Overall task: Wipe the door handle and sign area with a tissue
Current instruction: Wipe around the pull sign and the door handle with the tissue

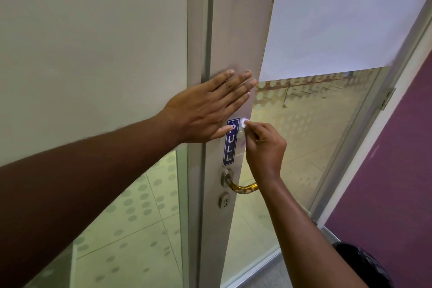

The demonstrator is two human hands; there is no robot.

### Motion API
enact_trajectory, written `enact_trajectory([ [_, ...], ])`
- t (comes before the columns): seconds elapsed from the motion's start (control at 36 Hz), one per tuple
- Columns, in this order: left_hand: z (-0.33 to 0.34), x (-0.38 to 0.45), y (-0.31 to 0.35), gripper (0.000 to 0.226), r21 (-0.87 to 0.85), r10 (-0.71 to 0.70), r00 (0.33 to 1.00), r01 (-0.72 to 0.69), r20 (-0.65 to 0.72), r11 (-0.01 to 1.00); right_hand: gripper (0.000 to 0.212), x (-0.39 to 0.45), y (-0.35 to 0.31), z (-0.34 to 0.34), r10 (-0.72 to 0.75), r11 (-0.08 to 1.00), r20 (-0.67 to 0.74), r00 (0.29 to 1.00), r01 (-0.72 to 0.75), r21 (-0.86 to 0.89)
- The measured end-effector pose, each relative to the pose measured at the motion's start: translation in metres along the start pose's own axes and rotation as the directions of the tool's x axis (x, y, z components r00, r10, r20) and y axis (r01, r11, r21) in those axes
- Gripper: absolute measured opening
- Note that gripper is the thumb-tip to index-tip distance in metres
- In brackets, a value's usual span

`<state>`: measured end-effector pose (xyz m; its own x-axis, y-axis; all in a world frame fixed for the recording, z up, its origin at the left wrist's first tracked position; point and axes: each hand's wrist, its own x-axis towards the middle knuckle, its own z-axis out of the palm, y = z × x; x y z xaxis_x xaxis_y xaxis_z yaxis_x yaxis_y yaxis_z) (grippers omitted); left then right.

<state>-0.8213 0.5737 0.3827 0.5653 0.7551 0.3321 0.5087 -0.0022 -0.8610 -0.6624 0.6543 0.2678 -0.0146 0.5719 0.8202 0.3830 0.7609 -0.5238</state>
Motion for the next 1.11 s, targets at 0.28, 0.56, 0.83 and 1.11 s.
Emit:
enact_trajectory([
  [0.28,-0.001,0.000,0.000,0.083,0.018,0.002,1.000,-0.002,0.012,1.000,0.018,0.008,-0.011,0.007,-0.030,0.999,-0.039,0.999,0.031,0.028],
  [0.56,-0.001,-0.001,0.000,0.083,0.014,0.001,1.000,-0.001,0.021,1.000,0.017,0.025,-0.007,-0.002,0.006,1.000,-0.032,0.999,-0.007,-0.031],
  [0.83,-0.001,0.000,0.000,0.083,0.013,-0.004,1.000,0.004,0.000,1.000,0.018,0.001,0.001,0.000,0.063,0.998,0.076,0.995,-0.062,-0.007],
  [1.11,-0.002,-0.001,0.000,0.082,-0.001,-0.005,1.000,0.005,0.002,1.000,0.027,-0.010,0.006,-0.003,0.379,0.892,0.015,0.925,-0.370,0.259],
])
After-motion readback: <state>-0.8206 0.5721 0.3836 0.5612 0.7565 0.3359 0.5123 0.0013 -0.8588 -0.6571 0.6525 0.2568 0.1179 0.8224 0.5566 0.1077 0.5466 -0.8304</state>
